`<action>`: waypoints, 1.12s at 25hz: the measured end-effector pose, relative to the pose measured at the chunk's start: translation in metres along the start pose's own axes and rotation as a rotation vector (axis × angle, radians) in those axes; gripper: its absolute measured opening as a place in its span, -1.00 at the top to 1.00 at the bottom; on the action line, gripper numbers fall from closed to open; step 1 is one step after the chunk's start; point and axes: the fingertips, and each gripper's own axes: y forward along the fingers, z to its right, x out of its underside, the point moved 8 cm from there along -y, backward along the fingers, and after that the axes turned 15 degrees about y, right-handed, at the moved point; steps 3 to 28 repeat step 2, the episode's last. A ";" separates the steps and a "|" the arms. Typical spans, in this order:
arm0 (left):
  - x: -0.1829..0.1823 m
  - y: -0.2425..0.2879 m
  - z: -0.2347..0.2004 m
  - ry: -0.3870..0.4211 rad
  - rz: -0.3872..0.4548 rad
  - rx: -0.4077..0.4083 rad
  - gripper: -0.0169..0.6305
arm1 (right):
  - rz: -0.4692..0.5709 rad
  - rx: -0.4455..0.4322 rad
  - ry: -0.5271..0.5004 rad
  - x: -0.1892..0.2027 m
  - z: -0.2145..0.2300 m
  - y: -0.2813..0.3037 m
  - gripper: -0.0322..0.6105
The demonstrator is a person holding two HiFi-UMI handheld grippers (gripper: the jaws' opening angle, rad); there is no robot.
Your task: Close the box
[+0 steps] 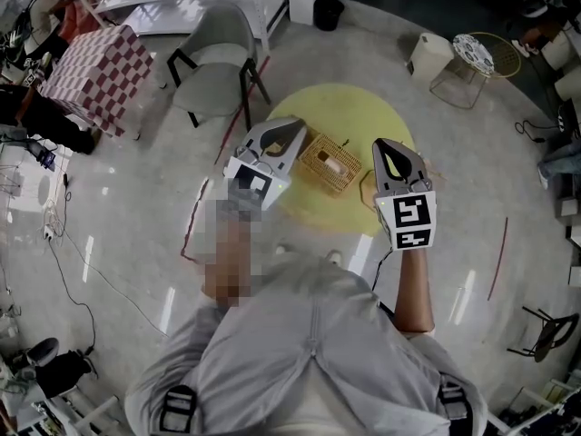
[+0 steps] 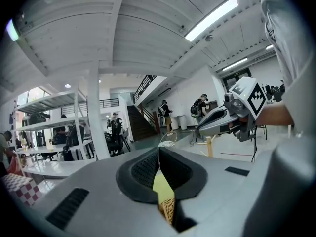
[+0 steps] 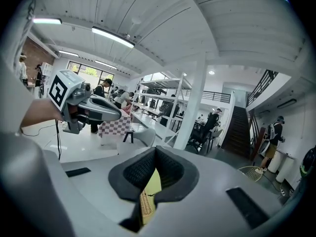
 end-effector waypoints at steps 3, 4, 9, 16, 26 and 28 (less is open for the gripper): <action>-0.003 -0.001 0.001 0.003 0.003 0.002 0.85 | -0.003 -0.001 0.001 0.001 0.000 -0.001 0.83; -0.003 -0.001 0.001 0.003 0.003 0.002 0.85 | -0.003 -0.001 0.001 0.001 0.000 -0.001 0.83; -0.003 -0.001 0.001 0.003 0.003 0.002 0.85 | -0.003 -0.001 0.001 0.001 0.000 -0.001 0.83; -0.003 -0.001 0.001 0.003 0.003 0.002 0.85 | -0.003 -0.001 0.001 0.001 0.000 -0.001 0.83; -0.003 -0.001 0.001 0.003 0.003 0.002 0.85 | -0.003 -0.001 0.001 0.001 0.000 -0.001 0.83; -0.003 -0.001 0.001 0.003 0.003 0.002 0.85 | -0.003 -0.001 0.001 0.001 0.000 -0.001 0.83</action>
